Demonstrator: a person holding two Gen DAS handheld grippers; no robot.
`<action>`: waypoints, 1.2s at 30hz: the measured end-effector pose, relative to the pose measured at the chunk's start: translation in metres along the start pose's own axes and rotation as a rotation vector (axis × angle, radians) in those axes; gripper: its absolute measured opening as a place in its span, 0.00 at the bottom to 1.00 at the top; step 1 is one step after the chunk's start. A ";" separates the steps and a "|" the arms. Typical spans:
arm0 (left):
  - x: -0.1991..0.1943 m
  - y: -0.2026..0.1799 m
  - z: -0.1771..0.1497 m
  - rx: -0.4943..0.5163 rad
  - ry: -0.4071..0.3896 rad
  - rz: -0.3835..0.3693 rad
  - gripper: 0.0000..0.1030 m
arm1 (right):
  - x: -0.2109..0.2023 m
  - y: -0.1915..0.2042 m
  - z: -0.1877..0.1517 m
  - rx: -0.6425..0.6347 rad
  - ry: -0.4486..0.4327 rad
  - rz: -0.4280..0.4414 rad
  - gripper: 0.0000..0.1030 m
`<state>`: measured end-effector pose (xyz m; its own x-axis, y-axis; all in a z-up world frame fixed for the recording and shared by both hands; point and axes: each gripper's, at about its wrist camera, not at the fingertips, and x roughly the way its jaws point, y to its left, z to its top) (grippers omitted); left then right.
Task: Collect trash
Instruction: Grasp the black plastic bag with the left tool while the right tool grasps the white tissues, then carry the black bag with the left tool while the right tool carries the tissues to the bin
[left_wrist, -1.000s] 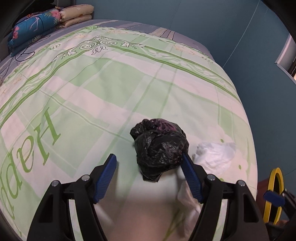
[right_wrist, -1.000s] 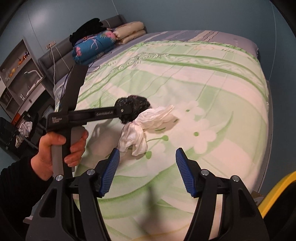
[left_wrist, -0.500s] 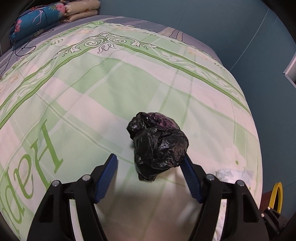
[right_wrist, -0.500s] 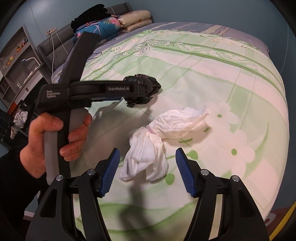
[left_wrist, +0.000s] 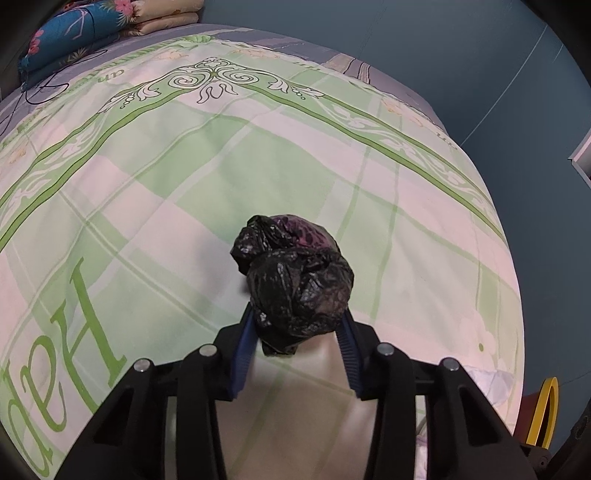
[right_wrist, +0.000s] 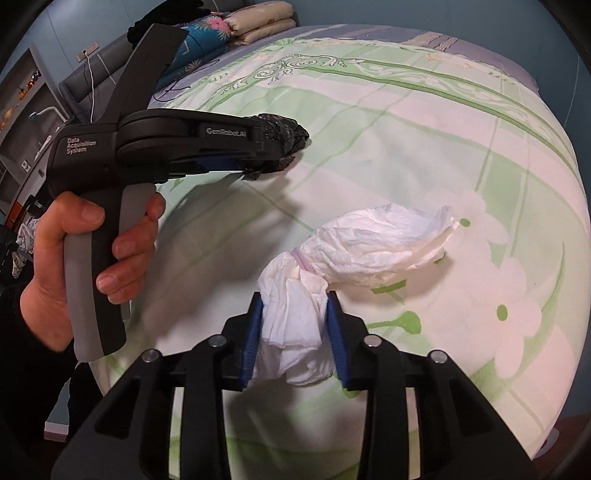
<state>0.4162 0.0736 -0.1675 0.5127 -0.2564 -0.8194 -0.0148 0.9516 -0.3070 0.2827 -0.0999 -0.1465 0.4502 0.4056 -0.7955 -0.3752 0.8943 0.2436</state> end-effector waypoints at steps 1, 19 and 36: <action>0.000 0.001 0.000 -0.004 -0.001 0.001 0.35 | 0.001 -0.001 0.000 0.004 0.005 0.003 0.26; -0.065 -0.001 -0.021 -0.005 -0.073 -0.024 0.30 | -0.054 -0.011 -0.014 0.050 -0.041 0.030 0.15; -0.161 -0.046 -0.108 0.118 -0.136 -0.093 0.29 | -0.150 -0.018 -0.040 0.020 -0.123 0.027 0.15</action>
<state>0.2417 0.0525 -0.0735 0.6183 -0.3263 -0.7150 0.1344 0.9402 -0.3129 0.1899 -0.1841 -0.0537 0.5367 0.4484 -0.7148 -0.3726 0.8860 0.2761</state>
